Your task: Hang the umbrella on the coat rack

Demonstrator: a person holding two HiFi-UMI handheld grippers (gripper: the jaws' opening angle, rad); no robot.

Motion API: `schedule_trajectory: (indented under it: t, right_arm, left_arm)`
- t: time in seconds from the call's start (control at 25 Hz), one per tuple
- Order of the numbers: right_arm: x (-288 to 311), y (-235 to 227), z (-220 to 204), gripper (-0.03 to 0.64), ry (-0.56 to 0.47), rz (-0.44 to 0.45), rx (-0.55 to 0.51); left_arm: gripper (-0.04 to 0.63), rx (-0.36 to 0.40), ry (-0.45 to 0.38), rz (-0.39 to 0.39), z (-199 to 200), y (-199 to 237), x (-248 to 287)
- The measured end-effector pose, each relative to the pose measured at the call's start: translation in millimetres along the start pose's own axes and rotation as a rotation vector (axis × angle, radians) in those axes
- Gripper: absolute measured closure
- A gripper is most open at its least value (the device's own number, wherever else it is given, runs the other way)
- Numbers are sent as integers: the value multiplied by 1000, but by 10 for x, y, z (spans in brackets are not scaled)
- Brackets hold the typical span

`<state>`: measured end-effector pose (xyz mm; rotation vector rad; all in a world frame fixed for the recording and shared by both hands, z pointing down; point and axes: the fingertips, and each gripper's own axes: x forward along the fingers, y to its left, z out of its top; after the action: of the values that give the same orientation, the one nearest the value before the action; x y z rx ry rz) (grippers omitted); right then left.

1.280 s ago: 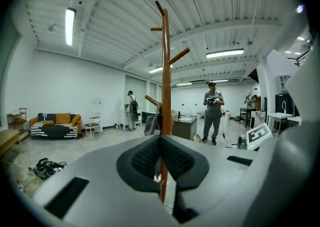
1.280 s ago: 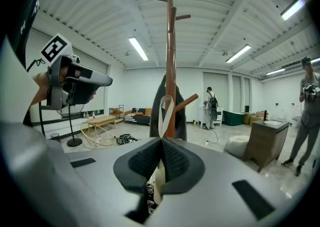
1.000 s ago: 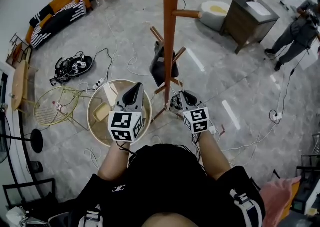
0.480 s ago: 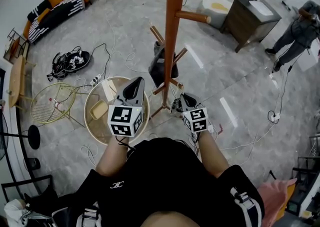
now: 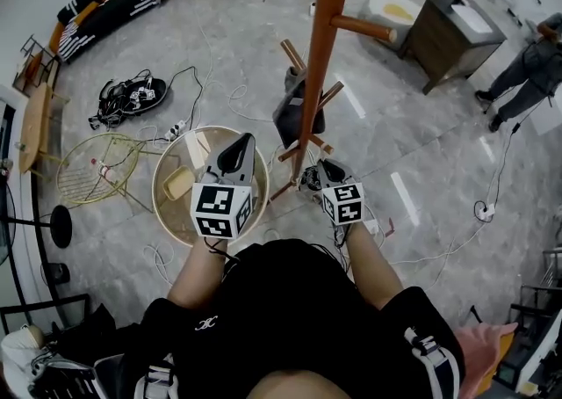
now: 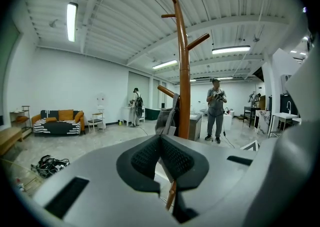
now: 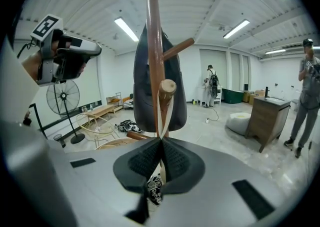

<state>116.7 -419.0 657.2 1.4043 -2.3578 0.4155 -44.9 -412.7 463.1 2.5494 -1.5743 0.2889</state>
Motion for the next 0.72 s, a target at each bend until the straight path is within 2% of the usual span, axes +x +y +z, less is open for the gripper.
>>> schedule_trajectory:
  t: [0.48, 0.56, 0.64, 0.72]
  right_arm:
    - [208, 31, 6, 594, -27, -94, 21]
    - [191, 68, 11, 574, -33, -85, 19]
    - [131, 98, 24, 516, -44, -80, 17]
    - [28, 106, 51, 497, -58, -83, 19]
  left_arm:
    - [578, -22, -2, 57, -86, 223, -318]
    - [578, -26, -8, 63, -82, 246, -358]
    - [578, -30, -18, 66, -73, 245, -388]
    - [578, -35, -23, 62, -67, 224, -394]
